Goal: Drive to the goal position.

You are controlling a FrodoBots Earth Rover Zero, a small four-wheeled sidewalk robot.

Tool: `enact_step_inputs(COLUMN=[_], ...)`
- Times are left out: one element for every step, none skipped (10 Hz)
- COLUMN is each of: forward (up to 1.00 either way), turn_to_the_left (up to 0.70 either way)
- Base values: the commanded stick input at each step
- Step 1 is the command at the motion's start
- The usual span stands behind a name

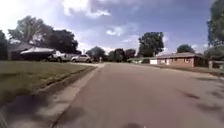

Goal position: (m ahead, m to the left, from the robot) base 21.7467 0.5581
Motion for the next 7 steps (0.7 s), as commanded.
enact_step_inputs(forward=[1.0, 1.0, 1.0, 1.0, 1.0, 1.0, 1.0], turn_to_the_left=[0.01, 0.0, 0.0, 0.0, 0.0, 0.0, 0.0])
